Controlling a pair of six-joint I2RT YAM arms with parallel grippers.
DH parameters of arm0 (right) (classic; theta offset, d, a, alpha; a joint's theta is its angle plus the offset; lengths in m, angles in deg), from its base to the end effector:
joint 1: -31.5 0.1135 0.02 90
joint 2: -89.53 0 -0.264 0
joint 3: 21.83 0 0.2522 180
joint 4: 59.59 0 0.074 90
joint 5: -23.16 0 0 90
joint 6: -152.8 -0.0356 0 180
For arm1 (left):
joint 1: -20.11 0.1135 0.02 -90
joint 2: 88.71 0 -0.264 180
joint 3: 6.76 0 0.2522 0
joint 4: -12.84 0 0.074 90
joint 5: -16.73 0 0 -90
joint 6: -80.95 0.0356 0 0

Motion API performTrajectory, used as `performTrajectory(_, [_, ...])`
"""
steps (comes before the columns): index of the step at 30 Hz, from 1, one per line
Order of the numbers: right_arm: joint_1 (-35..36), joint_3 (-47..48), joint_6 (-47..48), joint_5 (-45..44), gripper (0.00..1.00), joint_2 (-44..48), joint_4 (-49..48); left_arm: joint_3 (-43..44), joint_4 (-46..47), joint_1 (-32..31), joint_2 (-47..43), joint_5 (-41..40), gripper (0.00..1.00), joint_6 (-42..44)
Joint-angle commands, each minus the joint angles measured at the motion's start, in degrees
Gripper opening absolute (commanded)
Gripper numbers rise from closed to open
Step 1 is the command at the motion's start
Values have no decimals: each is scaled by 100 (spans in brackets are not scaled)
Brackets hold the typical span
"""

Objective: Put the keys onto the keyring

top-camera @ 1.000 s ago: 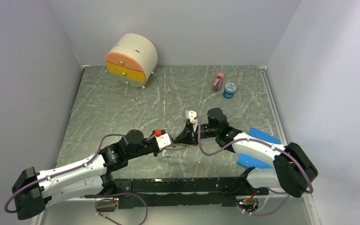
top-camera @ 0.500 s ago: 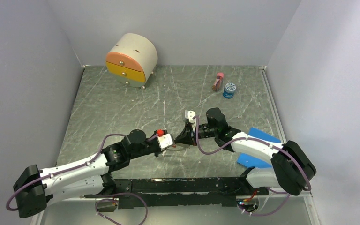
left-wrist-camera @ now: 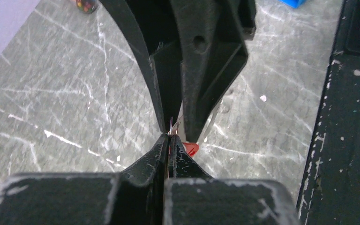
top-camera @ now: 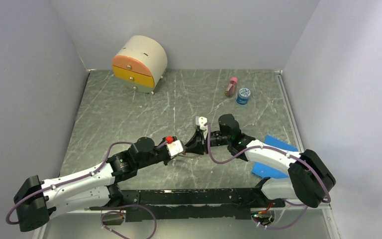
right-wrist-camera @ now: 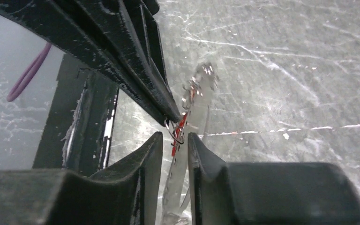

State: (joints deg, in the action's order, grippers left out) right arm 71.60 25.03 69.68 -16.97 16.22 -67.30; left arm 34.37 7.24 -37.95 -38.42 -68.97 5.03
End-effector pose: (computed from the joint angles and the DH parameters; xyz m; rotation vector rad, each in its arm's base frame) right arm 0.1827 0.1894 0.2229 -1.3080 1.4568 1.2081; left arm 0.1068 -0.1764 0.2485 1.1447 1.4797 -0.6047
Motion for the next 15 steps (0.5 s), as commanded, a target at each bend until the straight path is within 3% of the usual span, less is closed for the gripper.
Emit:
performTrajectory(1, [15,185,-10,29,40,118,-317,483,-540,14,-152,-372,3,39])
performTrajectory(4, [11,-5,-10,-176,60,369,-512,842,-1395,14,-125,-421,3,40])
performTrajectory(8, [11,-258,201,-330,74,661,-718,1397,-2503,14,78,-421,3,-52])
performTrajectory(15, [16,-253,24,-76,74,568,-1166,2341,-3993,14,712,-421,3,-412])
